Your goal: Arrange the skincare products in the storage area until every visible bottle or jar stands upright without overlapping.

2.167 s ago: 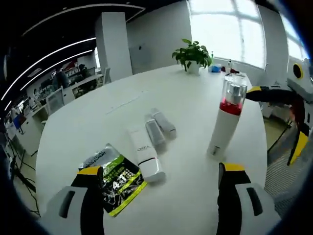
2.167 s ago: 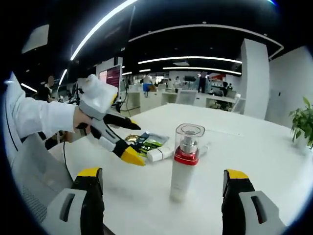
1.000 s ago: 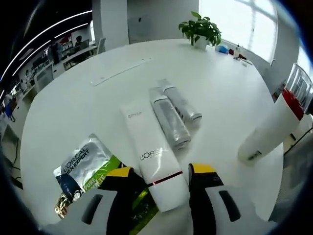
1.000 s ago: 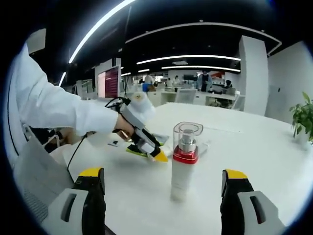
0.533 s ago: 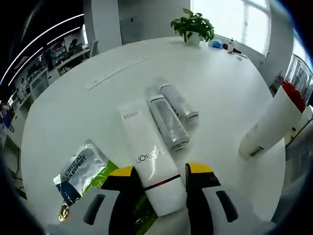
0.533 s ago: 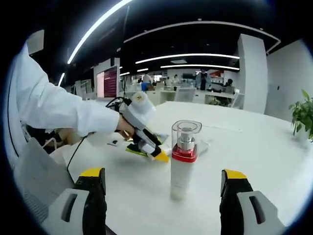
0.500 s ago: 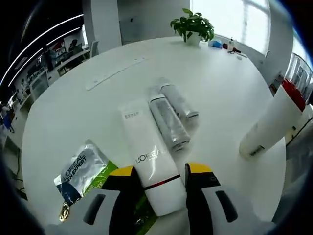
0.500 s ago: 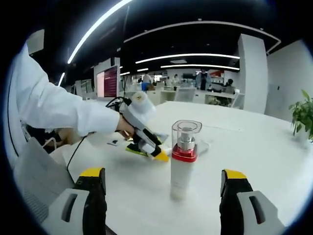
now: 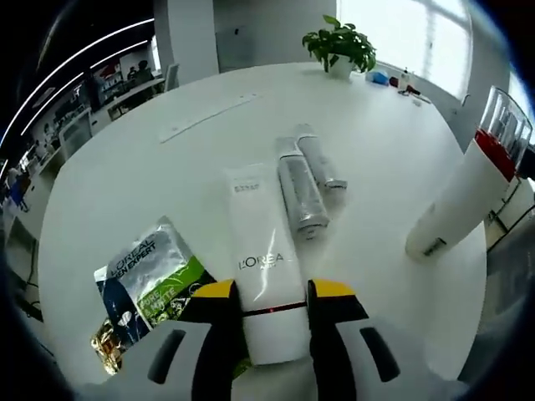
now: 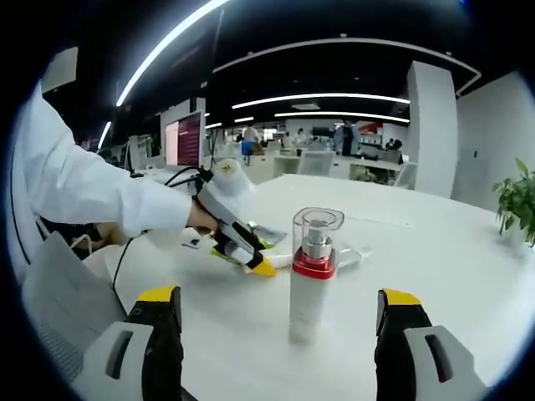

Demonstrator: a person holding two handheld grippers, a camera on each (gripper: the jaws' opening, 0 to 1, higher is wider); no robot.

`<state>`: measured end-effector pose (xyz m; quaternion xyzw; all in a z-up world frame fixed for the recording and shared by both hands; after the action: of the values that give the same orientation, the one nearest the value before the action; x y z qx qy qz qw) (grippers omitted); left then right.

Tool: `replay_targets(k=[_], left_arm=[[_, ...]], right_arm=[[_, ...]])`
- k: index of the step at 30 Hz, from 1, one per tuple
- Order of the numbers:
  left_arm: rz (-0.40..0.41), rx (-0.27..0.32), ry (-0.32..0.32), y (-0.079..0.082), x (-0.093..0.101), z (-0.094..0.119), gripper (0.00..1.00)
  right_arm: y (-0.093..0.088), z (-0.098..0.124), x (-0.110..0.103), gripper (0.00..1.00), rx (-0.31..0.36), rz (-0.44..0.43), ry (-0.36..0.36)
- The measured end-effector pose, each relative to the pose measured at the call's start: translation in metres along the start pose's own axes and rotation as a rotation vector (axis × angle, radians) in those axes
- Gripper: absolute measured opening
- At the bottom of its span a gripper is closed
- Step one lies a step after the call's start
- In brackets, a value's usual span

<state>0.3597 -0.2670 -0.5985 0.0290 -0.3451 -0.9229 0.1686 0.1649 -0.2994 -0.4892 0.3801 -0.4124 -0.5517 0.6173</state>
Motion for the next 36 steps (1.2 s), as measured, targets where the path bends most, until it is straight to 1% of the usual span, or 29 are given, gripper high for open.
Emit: replay_targets(k=[3,4,7,8,10,11,13,14,15,16,17,20,22,23,24,25,26,27,28,29,31,33,34,35,36], left_arm=[[0.018,-0.022,-0.002,-0.008,-0.001,0.005,0.28],[0.026,-0.022,-0.003,-0.013,0.002,0.009,0.27],[0.033,-0.026,-0.001,-0.019,0.0,0.013,0.27],[0.031,-0.027,0.0,-0.021,0.003,0.016,0.27],[0.02,-0.029,0.0,-0.026,0.005,0.02,0.27],[0.024,-0.029,-0.003,-0.029,0.006,0.022,0.27],[0.046,-0.024,-0.014,-0.03,0.006,0.023,0.27],[0.056,-0.026,-0.019,-0.037,0.012,0.029,0.27],[0.058,-0.027,-0.02,-0.039,0.014,0.031,0.27],[0.058,-0.029,-0.019,-0.045,0.02,0.037,0.27],[0.06,-0.031,-0.02,-0.047,0.021,0.039,0.27],[0.056,-0.037,-0.014,-0.052,0.019,0.043,0.27],[0.041,-0.04,0.004,-0.06,0.021,0.049,0.27],[0.049,-0.037,-0.001,-0.063,0.023,0.052,0.27],[0.062,-0.035,-0.007,-0.062,0.023,0.053,0.27],[0.091,-0.032,-0.027,-0.064,0.026,0.054,0.27],[0.105,-0.031,-0.032,-0.065,0.026,0.057,0.27],[0.108,-0.028,-0.032,-0.067,0.027,0.059,0.27],[0.108,-0.028,-0.033,-0.066,0.023,0.059,0.27],[0.107,-0.025,-0.033,-0.067,0.02,0.059,0.27],[0.113,-0.023,-0.035,-0.07,0.021,0.063,0.27],[0.134,-0.001,-0.039,-0.073,0.023,0.068,0.27],[0.15,0.001,-0.04,-0.075,0.023,0.071,0.27],[0.154,0.003,-0.04,-0.077,0.024,0.073,0.27],[0.157,0.005,-0.039,-0.078,0.025,0.075,0.27]], right_arm=[[0.0,0.0,0.0,0.94,-0.001,0.007,0.002],[0.0,0.0,0.0,0.94,-0.001,0.006,0.0],[-0.002,0.0,0.0,0.91,-0.013,-0.01,0.002],[-0.004,0.0,0.0,0.91,-0.023,-0.014,0.005],[-0.006,-0.001,0.0,0.93,-0.032,-0.008,0.008],[-0.007,-0.001,-0.001,0.94,-0.036,-0.007,0.011],[-0.01,-0.003,-0.005,0.96,-0.055,0.0,0.028],[-0.013,-0.004,-0.006,0.96,-0.067,0.004,0.032],[-0.015,-0.004,-0.005,0.96,-0.078,0.006,0.034],[-0.017,-0.004,-0.005,0.96,-0.093,0.008,0.035],[-0.018,-0.004,-0.005,0.96,-0.1,0.006,0.038],[-0.022,-0.004,-0.012,0.93,-0.121,-0.013,0.072],[-0.024,-0.003,-0.017,0.91,-0.136,-0.025,0.099],[-0.024,-0.003,-0.018,0.9,-0.137,-0.027,0.106],[-0.024,-0.004,-0.019,0.89,-0.137,-0.028,0.107],[-0.025,-0.003,-0.02,0.88,-0.152,-0.046,0.11],[-0.026,-0.003,-0.02,0.87,-0.155,-0.053,0.11],[-0.026,-0.002,-0.021,0.85,-0.157,-0.092,0.111],[-0.027,-0.001,-0.023,0.84,-0.158,-0.137,0.111],[-0.025,-0.001,-0.028,0.84,-0.147,-0.189,0.135],[-0.022,-0.001,-0.035,0.82,-0.13,-0.235,0.156],[-0.02,0.001,-0.04,0.83,-0.121,-0.24,0.166],[-0.019,0.001,-0.043,0.83,-0.121,-0.253,0.169],[-0.019,0.001,-0.047,0.83,-0.122,-0.297,0.171],[-0.018,0.001,-0.049,0.82,-0.117,-0.303,0.18]])
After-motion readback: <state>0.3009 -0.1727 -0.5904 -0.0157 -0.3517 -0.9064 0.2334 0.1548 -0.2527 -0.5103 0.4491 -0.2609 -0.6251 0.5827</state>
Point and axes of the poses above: the point that each gripper's makers call its tool centre point, and the gripper's own axes: z roughly backward along the fingers, x roughly to its right, y roughly out of its top, the point moved 2 cm from there along z, roughly backward along the fingers, and after that the axes turned 6 degrees about z, right-handed, at the moved point
